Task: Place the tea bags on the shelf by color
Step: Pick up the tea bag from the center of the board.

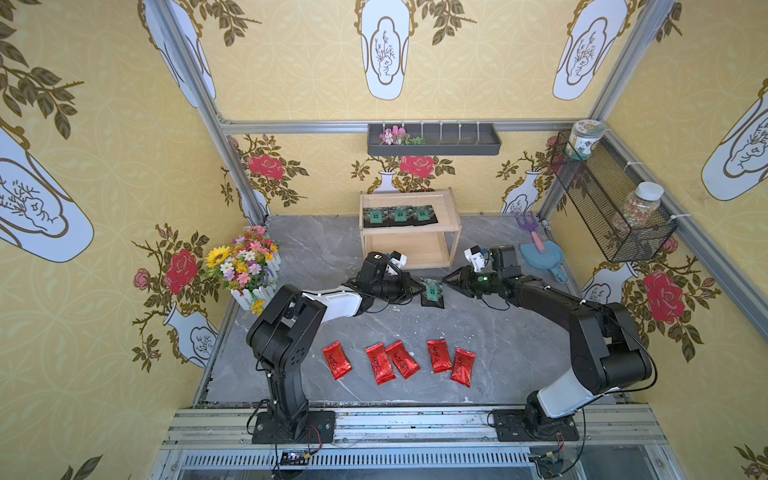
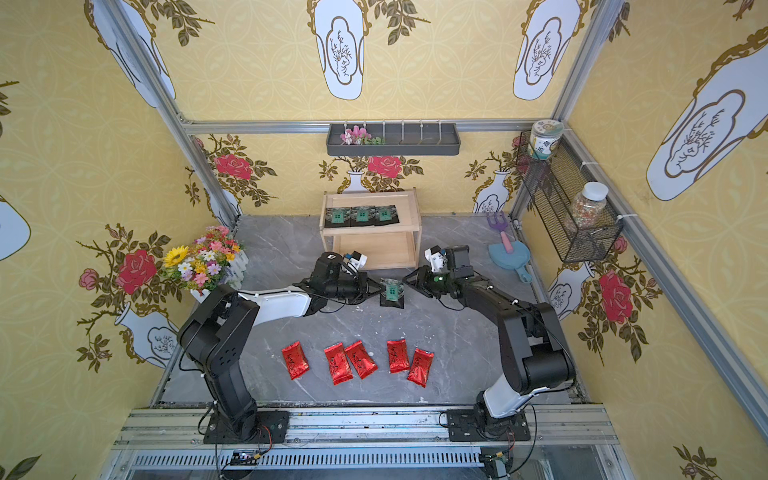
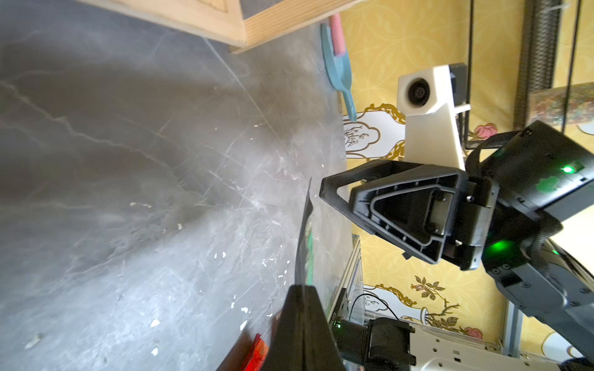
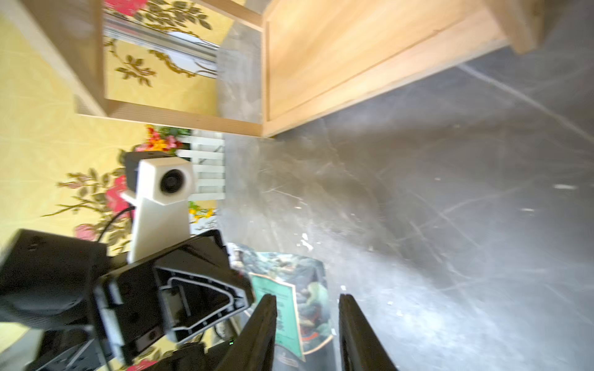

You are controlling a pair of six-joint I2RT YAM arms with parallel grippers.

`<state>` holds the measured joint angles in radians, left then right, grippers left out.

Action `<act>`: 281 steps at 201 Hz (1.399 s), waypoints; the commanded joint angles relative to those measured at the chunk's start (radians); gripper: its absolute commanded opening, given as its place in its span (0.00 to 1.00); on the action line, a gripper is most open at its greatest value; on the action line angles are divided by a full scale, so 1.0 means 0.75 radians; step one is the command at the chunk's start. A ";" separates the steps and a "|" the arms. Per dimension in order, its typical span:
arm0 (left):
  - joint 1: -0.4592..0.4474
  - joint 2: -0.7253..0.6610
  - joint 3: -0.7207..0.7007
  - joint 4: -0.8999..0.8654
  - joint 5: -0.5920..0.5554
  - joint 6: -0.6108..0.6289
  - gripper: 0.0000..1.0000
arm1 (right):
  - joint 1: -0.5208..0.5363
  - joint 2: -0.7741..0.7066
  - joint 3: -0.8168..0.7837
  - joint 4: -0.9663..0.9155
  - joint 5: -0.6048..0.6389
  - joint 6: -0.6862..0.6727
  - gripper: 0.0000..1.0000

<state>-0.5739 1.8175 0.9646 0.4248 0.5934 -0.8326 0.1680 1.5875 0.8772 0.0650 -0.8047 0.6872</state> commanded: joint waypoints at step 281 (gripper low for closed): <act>0.074 -0.116 -0.047 0.300 0.124 -0.167 0.04 | -0.014 0.061 -0.085 0.825 -0.449 0.728 0.26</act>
<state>-0.5213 1.7332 0.9379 0.6067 0.6796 -0.9440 0.1486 1.6909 0.7788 1.0107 -1.1515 1.4857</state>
